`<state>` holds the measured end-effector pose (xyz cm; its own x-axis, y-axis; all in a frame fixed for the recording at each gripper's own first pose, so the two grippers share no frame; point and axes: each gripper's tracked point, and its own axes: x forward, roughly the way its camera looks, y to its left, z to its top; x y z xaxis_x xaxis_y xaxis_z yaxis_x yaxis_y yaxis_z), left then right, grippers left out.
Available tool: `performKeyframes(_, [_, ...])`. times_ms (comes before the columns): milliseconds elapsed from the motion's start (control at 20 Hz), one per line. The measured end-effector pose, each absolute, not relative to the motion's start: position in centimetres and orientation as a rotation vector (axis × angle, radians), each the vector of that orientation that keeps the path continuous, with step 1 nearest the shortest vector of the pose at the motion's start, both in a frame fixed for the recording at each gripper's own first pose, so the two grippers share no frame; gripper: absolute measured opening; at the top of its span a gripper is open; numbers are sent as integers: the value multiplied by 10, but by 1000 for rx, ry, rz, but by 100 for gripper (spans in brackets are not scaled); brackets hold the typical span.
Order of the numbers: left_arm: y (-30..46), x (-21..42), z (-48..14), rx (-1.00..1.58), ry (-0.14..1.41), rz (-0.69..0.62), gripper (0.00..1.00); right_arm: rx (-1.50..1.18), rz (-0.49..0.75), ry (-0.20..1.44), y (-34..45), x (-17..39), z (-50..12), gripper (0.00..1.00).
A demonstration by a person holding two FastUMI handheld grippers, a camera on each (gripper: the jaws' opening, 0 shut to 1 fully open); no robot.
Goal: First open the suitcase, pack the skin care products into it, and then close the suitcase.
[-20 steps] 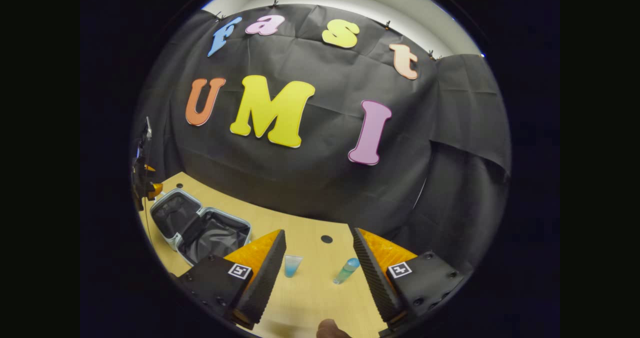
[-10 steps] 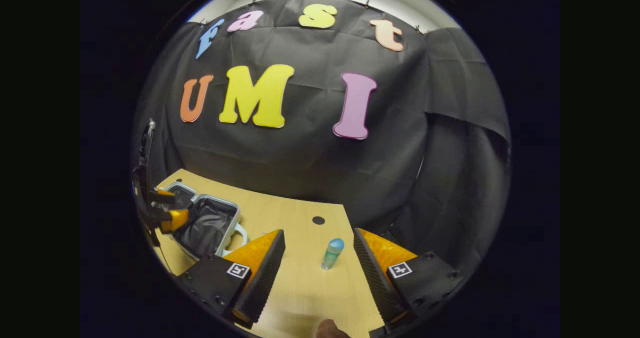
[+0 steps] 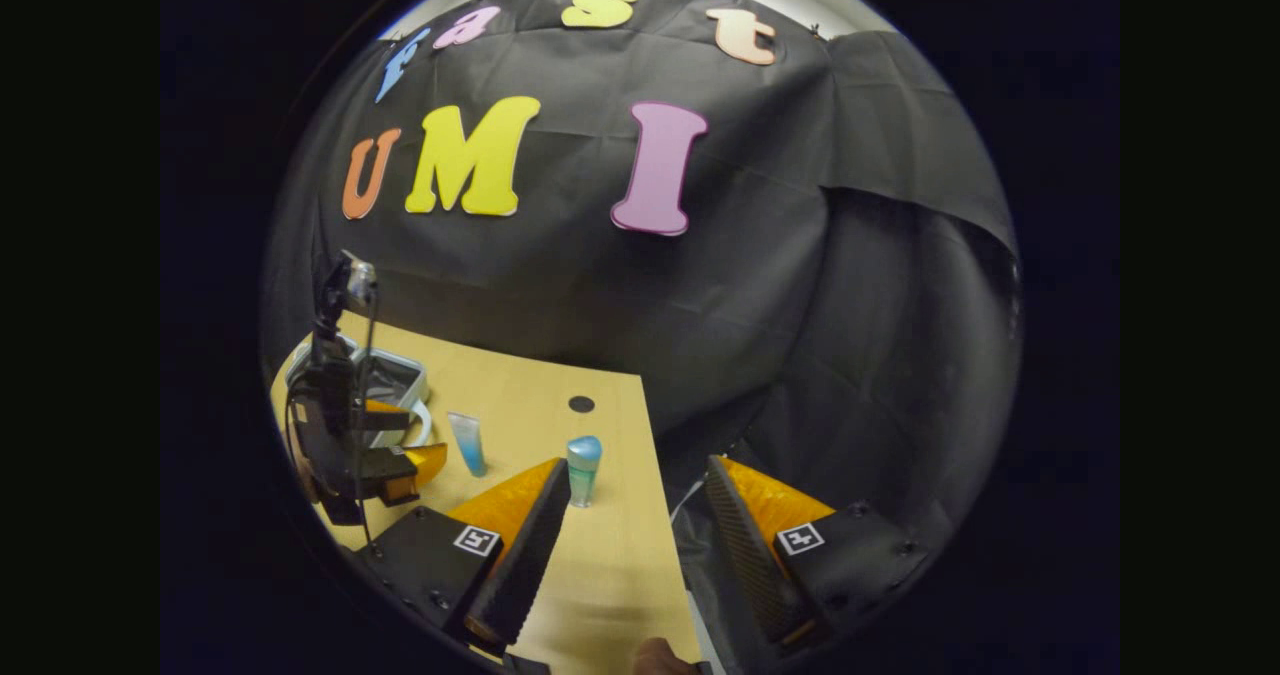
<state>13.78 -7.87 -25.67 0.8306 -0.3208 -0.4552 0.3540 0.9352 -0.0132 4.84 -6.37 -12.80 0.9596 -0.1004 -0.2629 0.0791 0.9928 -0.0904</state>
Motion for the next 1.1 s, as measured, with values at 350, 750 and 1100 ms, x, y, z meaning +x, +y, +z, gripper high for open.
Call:
performKeyframes(350, [-97,198,-314,115,515,-274,87,-49,-16,342,-85,63,-169,82])
performKeyframes(750, [-101,207,-322,77,508,-268,51,-79,88,385,-65,106,-214,82])
performKeyframes(1100, [-86,166,-267,58,462,-277,49,-71,165,384,-15,159,-245,83])
